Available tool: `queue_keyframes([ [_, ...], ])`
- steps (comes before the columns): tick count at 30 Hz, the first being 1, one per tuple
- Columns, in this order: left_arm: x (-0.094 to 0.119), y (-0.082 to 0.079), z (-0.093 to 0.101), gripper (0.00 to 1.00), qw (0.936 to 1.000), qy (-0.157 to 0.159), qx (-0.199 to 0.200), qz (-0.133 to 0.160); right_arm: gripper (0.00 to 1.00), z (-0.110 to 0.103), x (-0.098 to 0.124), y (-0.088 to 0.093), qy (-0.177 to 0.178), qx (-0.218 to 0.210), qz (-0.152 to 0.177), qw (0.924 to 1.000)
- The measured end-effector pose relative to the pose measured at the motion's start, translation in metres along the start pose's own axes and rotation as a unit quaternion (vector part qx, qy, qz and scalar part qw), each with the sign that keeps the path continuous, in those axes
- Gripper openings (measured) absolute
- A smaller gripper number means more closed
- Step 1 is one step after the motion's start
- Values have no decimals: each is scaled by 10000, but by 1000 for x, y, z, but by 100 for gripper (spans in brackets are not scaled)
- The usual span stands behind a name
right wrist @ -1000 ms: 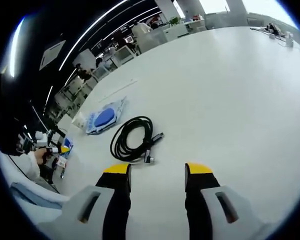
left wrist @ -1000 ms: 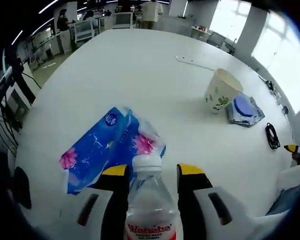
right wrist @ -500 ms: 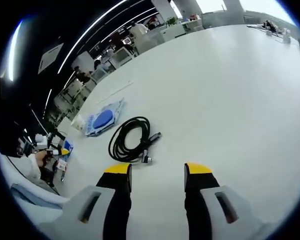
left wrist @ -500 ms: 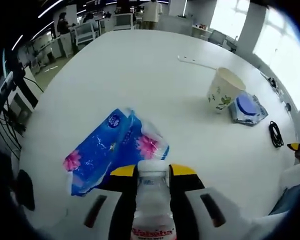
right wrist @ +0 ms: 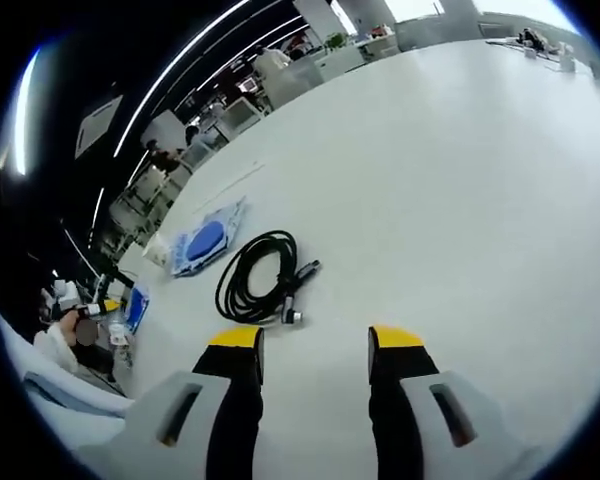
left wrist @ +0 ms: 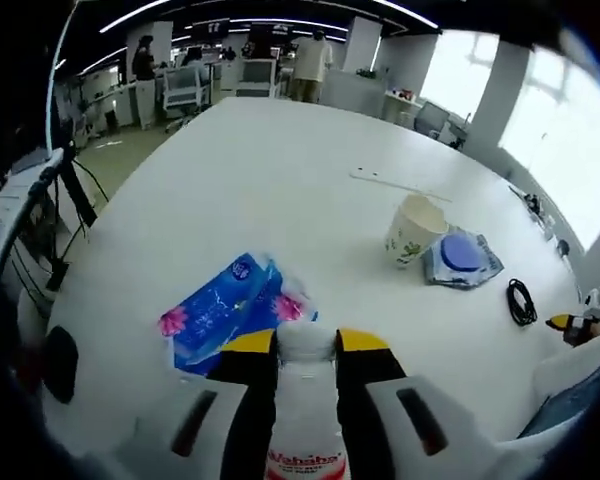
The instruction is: Arrange the tabletop items into an orderly group along one side of the table until the central work area is clear of visible clutter.
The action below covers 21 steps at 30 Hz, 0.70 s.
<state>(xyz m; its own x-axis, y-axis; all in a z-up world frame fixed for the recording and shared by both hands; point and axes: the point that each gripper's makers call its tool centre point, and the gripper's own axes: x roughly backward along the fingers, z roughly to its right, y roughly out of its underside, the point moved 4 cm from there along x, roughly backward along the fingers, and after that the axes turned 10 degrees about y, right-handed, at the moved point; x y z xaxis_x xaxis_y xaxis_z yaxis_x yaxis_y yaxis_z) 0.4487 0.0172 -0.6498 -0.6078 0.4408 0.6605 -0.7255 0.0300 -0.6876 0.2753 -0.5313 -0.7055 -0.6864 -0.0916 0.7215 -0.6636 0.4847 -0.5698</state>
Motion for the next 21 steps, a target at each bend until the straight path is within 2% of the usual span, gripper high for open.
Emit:
queue_keyframes([
  [2,14,-2,9,19,9999,-7,-18,107,41,-2,-1,0,-28,12,-7,10000],
  [5,33,-9,22,19,9988,-78,-67,480,41,-5,-3,1,-73,30,-39,10000],
  [11,54,-15,46,19,9974,-32,-241,684,41,-9,-5,4,-159,20,-97,9998],
  [17,57,-24,57,18,9954,112,-372,871,41,-9,-7,3,-211,-72,-79,9997],
  [21,54,-46,63,18,9923,150,-575,1089,41,-7,-7,5,-228,-111,-51,9997],
])
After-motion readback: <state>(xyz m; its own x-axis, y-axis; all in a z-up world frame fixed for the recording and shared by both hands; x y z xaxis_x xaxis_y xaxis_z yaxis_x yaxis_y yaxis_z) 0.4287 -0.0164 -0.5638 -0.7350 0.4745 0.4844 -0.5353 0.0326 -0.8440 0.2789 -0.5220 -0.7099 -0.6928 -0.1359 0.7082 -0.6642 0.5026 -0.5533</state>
